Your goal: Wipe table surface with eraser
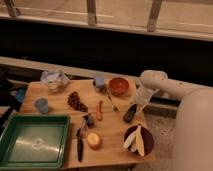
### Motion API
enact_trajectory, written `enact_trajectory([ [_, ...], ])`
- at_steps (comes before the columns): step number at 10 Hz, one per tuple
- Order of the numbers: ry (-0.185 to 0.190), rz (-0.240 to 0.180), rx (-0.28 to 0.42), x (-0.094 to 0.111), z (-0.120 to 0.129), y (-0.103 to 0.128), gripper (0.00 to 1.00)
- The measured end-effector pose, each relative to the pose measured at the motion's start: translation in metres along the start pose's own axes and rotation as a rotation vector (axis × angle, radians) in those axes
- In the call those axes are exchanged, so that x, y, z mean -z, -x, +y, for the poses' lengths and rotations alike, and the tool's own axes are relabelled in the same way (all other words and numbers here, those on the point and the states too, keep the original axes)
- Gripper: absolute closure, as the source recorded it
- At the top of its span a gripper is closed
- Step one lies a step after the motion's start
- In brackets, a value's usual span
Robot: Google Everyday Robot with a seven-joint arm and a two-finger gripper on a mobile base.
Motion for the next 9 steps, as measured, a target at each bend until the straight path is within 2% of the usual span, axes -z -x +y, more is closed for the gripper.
enact_trajectory([
  [2,0.0,0.014,0.016,-0.006,0.007,-0.006,1.0],
  [4,-0.01,0.023,0.044,-0.011,0.006,-0.027,1.0],
  [5,-0.035,0.017,0.055,-0.014,0.002,-0.043,1.0],
  [6,-0.08,0.001,0.061,-0.015,-0.003,-0.054,1.0],
  [8,-0.192,-0.062,0.056,-0.005,-0.013,-0.069,1.0],
  [9,-0.201,-0.079,0.048,-0.001,-0.017,-0.068,1.0],
])
